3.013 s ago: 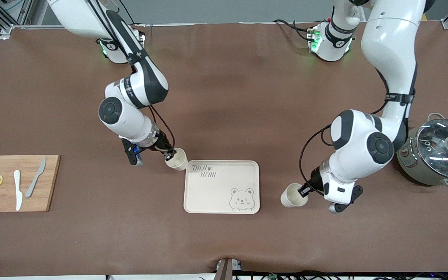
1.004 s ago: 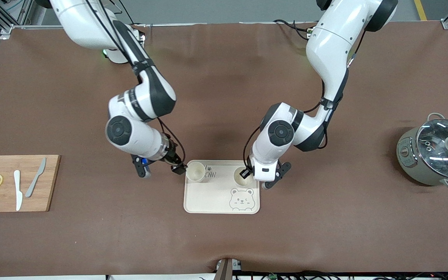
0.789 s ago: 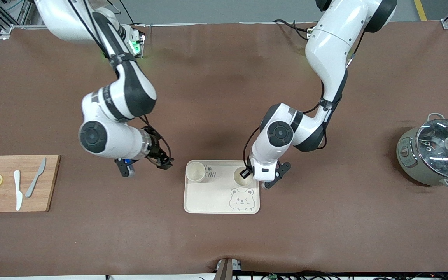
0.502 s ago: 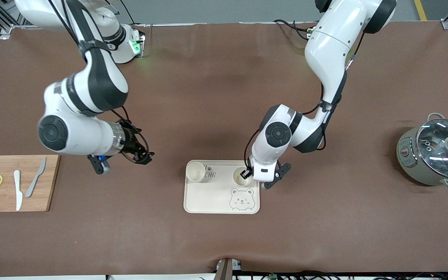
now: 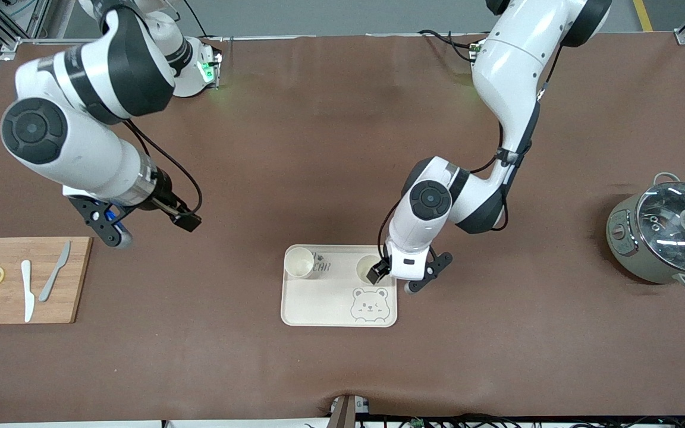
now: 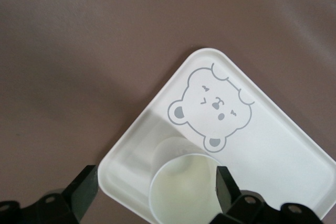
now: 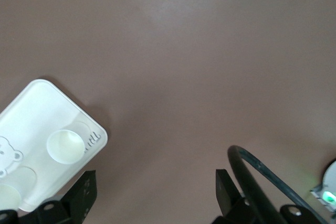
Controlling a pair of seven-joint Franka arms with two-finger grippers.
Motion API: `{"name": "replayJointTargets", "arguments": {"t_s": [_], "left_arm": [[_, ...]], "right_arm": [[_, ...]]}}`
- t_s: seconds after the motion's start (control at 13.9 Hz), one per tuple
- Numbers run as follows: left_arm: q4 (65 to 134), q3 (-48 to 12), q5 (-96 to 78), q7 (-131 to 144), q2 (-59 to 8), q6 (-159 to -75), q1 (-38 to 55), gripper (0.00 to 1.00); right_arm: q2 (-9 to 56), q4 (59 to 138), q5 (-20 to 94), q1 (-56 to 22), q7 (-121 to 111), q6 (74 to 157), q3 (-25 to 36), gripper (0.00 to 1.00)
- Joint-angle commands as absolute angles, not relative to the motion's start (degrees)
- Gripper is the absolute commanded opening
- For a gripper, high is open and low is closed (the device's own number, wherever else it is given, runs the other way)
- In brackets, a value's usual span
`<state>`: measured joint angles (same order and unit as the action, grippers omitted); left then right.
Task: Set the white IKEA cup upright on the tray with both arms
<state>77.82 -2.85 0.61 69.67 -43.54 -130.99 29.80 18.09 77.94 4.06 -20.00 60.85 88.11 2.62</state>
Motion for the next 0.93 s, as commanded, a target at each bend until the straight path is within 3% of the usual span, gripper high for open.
{"name": "replayJointTargets", "arguments": {"t_s": [0.0, 0.36, 0.86], "left_arm": [[78.4, -2.8, 2.5, 61.5, -39.5, -124.3, 28.7, 1.00], [78.3, -2.8, 2.6, 53.2, -33.2, -117.9, 24.5, 1.00], [78.2, -3.2, 2.5, 39.1, -25.6, -110.4, 17.0, 1.00]], "right_arm": [[16.7, 74.9, 2.2, -19.5, 57.3, 83.7, 2.8, 1.00], [8.9, 76.6, 2.3, -15.1, 43.0, 77.6, 2.7, 1.00], [-1.9, 86.2, 2.2, -5.9, 15.2, 77.8, 2.7, 1.00]]}}
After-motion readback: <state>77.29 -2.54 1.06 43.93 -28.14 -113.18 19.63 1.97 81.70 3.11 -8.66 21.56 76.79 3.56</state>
